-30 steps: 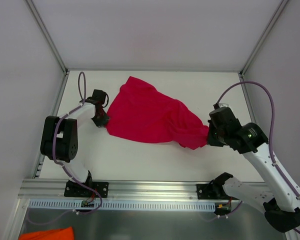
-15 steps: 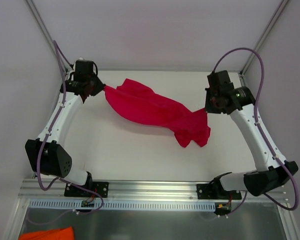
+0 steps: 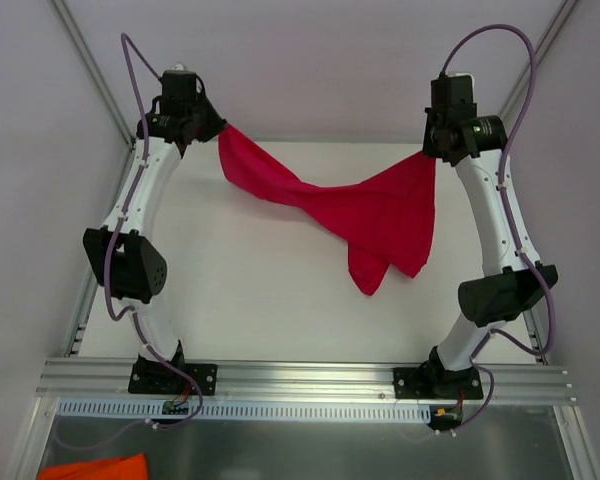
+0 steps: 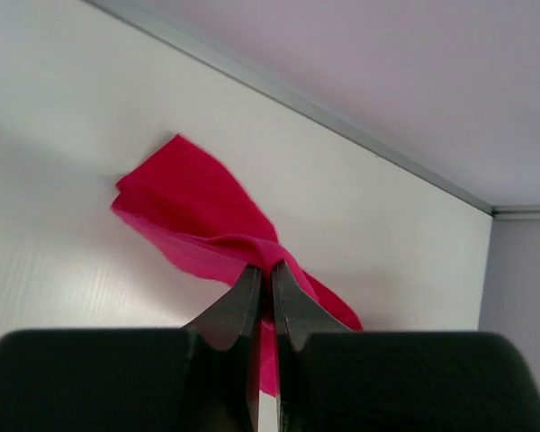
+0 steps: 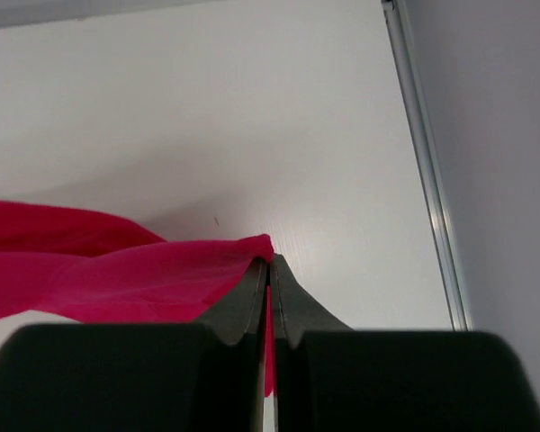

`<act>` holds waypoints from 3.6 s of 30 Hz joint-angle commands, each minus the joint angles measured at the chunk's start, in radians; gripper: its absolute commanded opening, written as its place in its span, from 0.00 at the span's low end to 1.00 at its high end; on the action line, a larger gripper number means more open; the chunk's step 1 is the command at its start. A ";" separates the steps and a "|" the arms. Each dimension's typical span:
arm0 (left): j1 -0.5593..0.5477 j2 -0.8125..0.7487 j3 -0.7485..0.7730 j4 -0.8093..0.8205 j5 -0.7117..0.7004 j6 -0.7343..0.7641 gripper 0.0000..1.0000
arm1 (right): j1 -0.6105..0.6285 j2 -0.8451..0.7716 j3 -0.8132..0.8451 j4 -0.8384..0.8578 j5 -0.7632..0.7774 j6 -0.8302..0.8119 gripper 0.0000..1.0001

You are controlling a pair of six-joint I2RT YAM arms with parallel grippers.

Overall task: Fold and stack the t-shirts
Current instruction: Flatten out the tshirt

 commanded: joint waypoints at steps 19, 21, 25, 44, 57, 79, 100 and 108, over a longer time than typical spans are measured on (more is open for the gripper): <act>-0.001 -0.249 0.234 -0.005 0.159 0.202 0.00 | 0.063 -0.263 0.075 0.455 0.321 -0.401 0.01; -0.003 -0.320 0.202 0.012 0.166 0.206 0.00 | 0.104 -0.312 0.059 0.493 0.362 -0.461 0.01; -0.003 -0.399 0.113 0.015 0.188 0.228 0.00 | 0.152 -0.414 -0.003 0.509 0.407 -0.490 0.01; -0.015 -0.723 -0.031 0.041 0.410 0.220 0.00 | 0.273 -0.982 -0.311 0.204 0.234 -0.117 0.01; -0.015 -0.622 -0.131 0.133 0.441 0.124 0.00 | 0.273 -0.796 -0.285 0.156 0.243 -0.122 0.01; -0.019 -0.107 0.433 0.021 0.386 0.088 0.00 | 0.247 -0.286 0.066 0.498 0.304 -0.366 0.01; -0.033 -0.597 0.157 0.064 0.568 0.139 0.00 | 0.271 -0.826 -0.245 0.231 0.175 -0.194 0.01; -0.033 -0.638 0.159 0.075 0.640 0.144 0.00 | 0.271 -0.930 -0.297 0.167 0.039 -0.134 0.01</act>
